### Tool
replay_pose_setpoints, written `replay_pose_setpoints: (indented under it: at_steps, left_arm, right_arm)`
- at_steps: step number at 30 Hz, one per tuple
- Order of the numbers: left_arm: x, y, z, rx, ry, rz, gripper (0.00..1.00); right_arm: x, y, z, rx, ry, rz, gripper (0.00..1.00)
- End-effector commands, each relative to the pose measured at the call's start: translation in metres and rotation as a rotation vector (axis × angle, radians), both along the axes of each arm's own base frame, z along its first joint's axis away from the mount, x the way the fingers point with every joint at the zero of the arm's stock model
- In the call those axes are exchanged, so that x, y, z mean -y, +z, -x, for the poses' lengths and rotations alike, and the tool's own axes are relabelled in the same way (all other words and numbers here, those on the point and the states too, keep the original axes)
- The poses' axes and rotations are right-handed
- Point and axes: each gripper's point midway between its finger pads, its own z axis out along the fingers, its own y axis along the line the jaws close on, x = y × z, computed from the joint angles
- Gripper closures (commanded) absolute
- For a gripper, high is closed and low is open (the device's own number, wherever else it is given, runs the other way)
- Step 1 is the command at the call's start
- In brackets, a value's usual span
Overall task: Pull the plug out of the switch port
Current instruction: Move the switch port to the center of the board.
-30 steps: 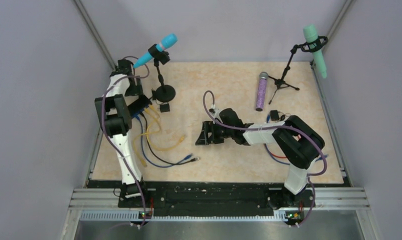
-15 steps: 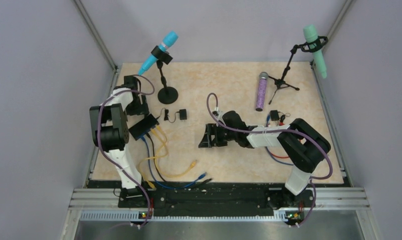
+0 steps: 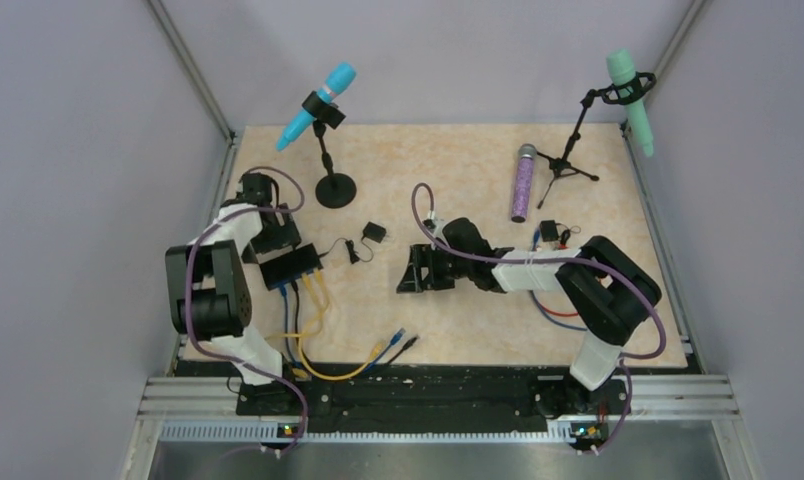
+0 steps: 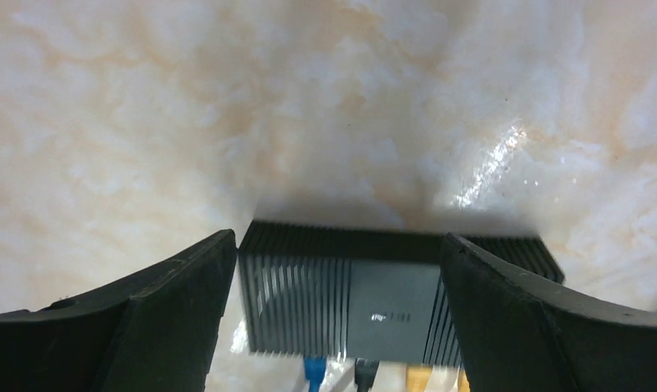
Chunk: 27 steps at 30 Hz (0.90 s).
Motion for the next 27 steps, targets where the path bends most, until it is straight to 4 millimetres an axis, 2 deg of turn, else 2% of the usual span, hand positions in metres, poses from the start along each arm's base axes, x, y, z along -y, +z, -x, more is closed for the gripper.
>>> replay_pose_setpoints:
  at_steps: [1,4,6,9,13,16,20,22,23,24,27]
  left_arm:
    - [-0.014,0.055,0.004,0.155,0.119,-0.084,0.01]
    - [-0.027,0.082,0.017,0.271,0.229,-0.116,0.01]
    - [-0.032,0.093,0.029,0.334,0.292,-0.085,0.01]
    - [-0.029,0.096,0.043,0.399,0.339,-0.009,0.01]
    - [-0.015,0.081,0.053,0.4,0.353,0.087,0.01]
    - [-0.004,0.064,0.055,0.397,0.364,0.172,0.01]
    - [-0.007,0.046,0.064,0.385,0.428,0.185,0.01]
    - [-0.009,0.039,0.067,0.386,0.442,0.203,0.01]
    - [-0.011,0.038,0.068,0.388,0.449,0.209,0.01]
    - [-0.011,0.037,0.067,0.393,0.447,0.225,0.02]
    - [-0.013,0.038,0.062,0.422,0.438,0.245,0.05]
  right_arm:
    - [-0.015,0.026,-0.031,0.118,0.015,0.006,0.23]
    - [-0.033,0.047,-0.044,0.173,0.048,-0.017,0.26]
    - [-0.048,0.059,-0.05,0.2,0.067,-0.032,0.28]
    - [-0.078,0.068,-0.054,0.211,0.107,-0.048,0.3]
    - [-0.118,0.07,-0.057,0.236,0.161,-0.034,0.31]
    - [-0.15,0.079,-0.064,0.271,0.192,-0.063,0.32]
    - [-0.179,0.07,-0.075,0.281,0.251,-0.045,0.33]
    - [-0.193,0.058,-0.078,0.27,0.298,-0.014,0.35]
    - [-0.199,0.054,-0.08,0.273,0.316,-0.001,0.37]
    - [-0.205,0.04,-0.085,0.274,0.327,0.026,0.38]
    - [-0.22,0.036,-0.094,0.305,0.344,0.038,0.39]
